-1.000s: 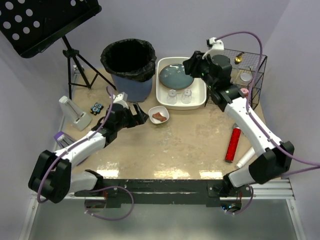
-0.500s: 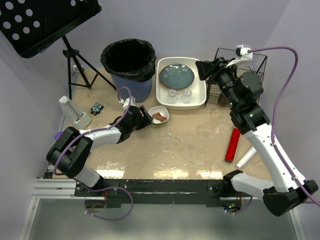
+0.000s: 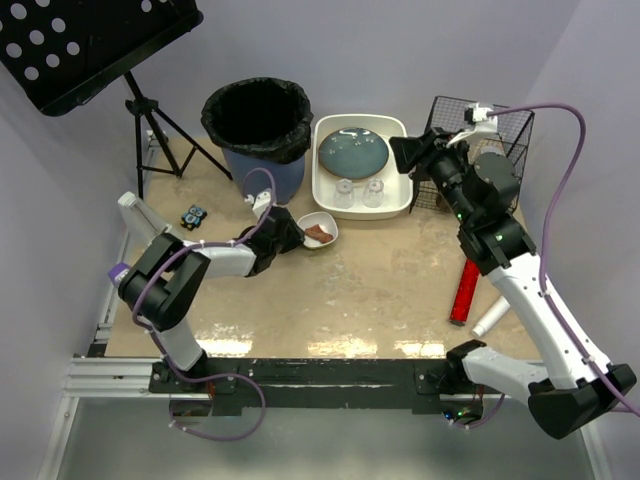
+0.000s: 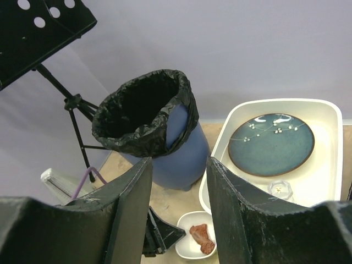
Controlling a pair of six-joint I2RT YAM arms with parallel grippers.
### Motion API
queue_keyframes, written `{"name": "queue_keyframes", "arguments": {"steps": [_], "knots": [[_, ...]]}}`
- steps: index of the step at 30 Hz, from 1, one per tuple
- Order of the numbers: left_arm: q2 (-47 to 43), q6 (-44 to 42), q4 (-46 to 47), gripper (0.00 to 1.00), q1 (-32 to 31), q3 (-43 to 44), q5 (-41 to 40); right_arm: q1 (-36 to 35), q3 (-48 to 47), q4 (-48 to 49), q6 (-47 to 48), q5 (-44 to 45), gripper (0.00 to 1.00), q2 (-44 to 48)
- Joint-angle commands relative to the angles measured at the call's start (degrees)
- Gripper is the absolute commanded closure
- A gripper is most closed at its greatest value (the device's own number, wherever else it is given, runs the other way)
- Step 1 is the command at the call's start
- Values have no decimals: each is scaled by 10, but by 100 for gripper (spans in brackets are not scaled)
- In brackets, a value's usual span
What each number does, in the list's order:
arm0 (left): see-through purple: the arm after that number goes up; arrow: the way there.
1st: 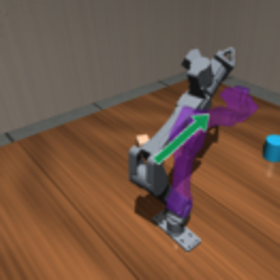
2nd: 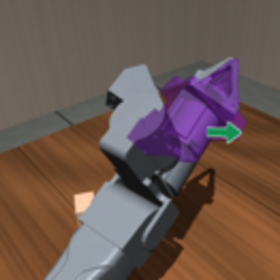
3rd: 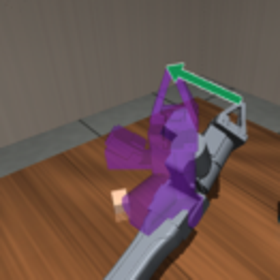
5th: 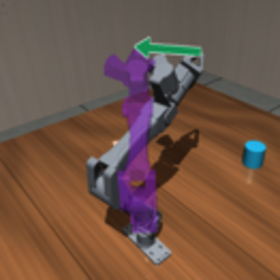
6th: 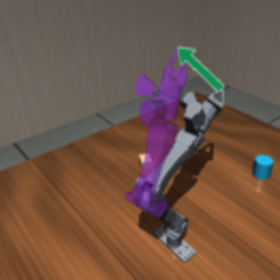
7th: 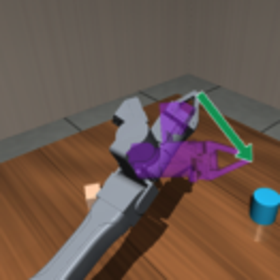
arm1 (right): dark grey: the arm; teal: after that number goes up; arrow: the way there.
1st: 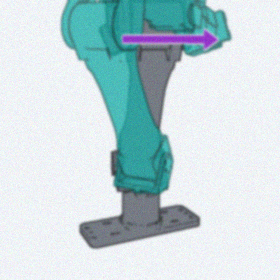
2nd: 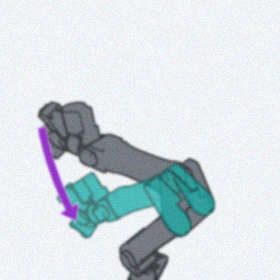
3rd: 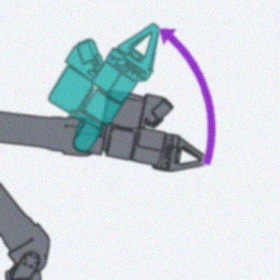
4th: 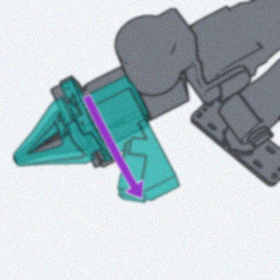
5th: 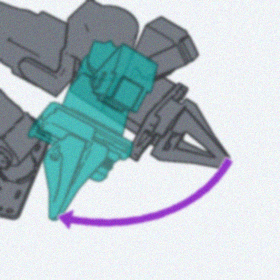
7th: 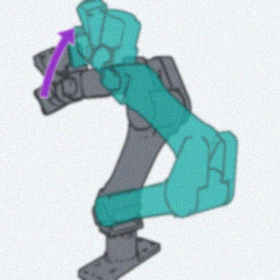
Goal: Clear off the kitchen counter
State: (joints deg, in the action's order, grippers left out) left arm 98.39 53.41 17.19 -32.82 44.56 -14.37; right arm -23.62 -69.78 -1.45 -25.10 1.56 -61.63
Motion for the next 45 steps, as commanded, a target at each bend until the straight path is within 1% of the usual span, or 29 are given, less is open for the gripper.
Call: {"name": "queue_keyframes", "arguments": {"steps": [1, 3, 4, 7, 13, 15, 19, 24, 29, 31, 33, 36, 40, 45], "knots": [[15, 3, 40, 60, -1, 28, -14, 0, 4, 1, -5, 0, 52, 26], [22, -1, 42, 64, -1, 34, -11, 0, 6, 0, -3, 1, 52, 28], [26, -2, 42, 67, -1, 37, -8, 0, 7, -1, -3, 1, 52, 29], [25, -7, 42, 86, -1, 36, -6, 0, 12, -1, -1, 7, 51, 34], [-13, -19, 36, 94, -1, 7, -7, 0, 27, 0, 1, 9, 51, 34], [-39, -26, 28, 100, -2, -6, -8, 1, 34, 1, 1, 2, 51, 32], [-94, -42, -3, 100, -2, -32, -8, 0, 58, 11, 0, -14, 50, 35], [-185, -73, -61, 100, -1, -72, -9, 0, 95, 29, 5, -104, 48, 28], [-304, -98, -108, 100, -1, -128, -11, 0, 154, 67, -10, -244, 45, 8], [-343, -102, -129, 100, -1, -142, -14, 0, 182, 94, -26, -294, 38, 2], [-373, -105, -150, 100, 0, -153, -15, 0, 205, 122, -47, -343, 34, -9], [-399, -118, -168, 100, 1, -153, -10, -9, 240, 168, -79, -394, 26, -30], [-399, -146, -170, 100, 1, -137, 15, -34, 262, 214, -105, -442, 16, -78], [-388, -171, -170, 100, 1, -119, 33, -52, 280, 272, -142, -460, 7, -113]]}}
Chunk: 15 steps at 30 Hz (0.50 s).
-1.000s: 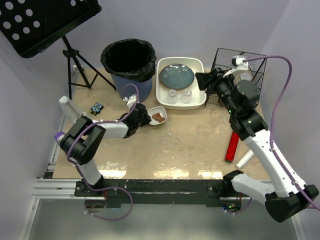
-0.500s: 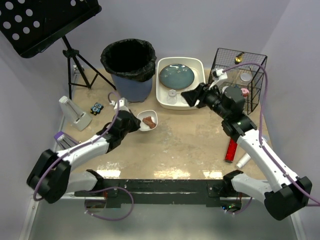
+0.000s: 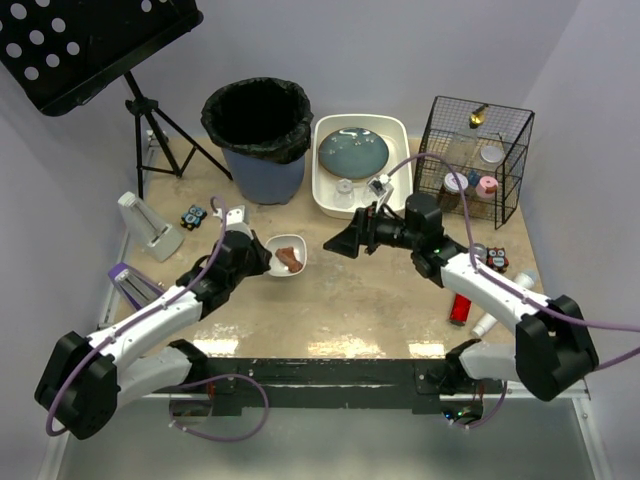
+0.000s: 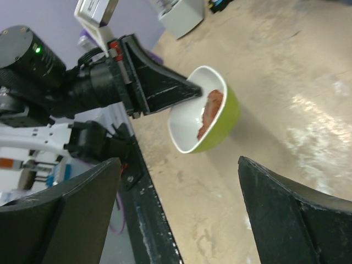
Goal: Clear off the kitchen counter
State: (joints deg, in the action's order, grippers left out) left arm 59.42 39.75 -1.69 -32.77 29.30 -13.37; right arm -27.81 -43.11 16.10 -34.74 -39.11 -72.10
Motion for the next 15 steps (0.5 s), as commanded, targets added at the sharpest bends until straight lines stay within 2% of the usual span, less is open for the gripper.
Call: {"name": "queue_keyframes", "arguments": {"steps": [1, 4, 15], "knots": [[2, -40, 19, 100, 2, 37, 26, -10, 19, 112, -53, -59, 5, -14], [1, -50, 24, 100, 2, 44, 47, -15, 22, 137, -73, -72, 1, -37], [-16, -72, 49, 100, 3, 67, 111, -35, 45, 246, -146, -83, 2, -101]]}}
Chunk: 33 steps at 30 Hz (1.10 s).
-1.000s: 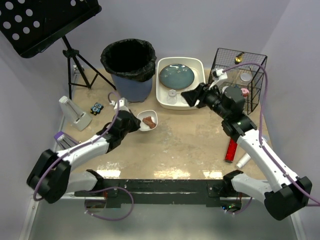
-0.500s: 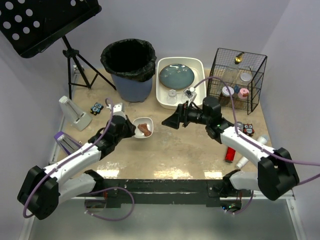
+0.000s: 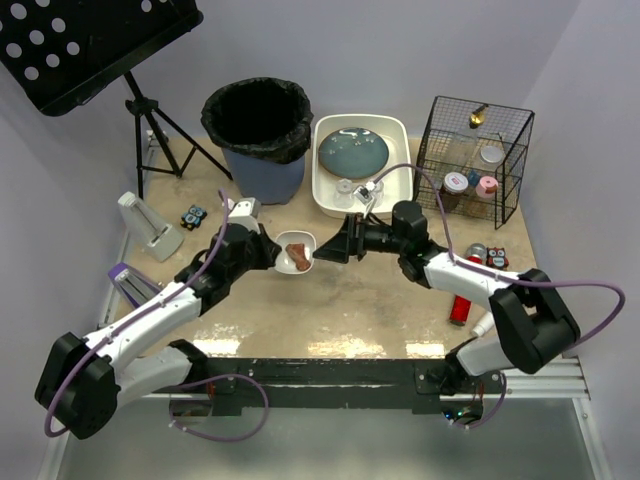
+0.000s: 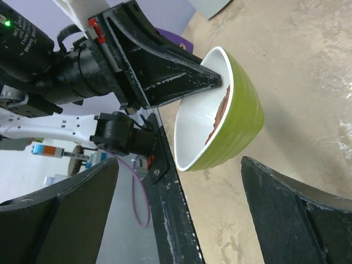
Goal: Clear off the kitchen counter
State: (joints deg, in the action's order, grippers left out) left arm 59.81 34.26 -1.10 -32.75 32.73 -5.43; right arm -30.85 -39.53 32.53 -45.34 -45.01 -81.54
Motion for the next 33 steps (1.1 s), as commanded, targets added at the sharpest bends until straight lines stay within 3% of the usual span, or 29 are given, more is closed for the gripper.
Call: {"name": "queue_keyframes", "arguments": {"steps": [1, 28, 33], "knots": [[-22, -17, 45, 100, 1, 34, 34, -5, 12, 93, -47, -27, 1, -11], [-39, -4, 95, 100, 1, 38, 119, -13, 68, 324, -194, -20, 2, -69], [-36, -1, 102, 100, 1, 34, 122, -13, 81, 387, -230, -24, 9, -83]]}}
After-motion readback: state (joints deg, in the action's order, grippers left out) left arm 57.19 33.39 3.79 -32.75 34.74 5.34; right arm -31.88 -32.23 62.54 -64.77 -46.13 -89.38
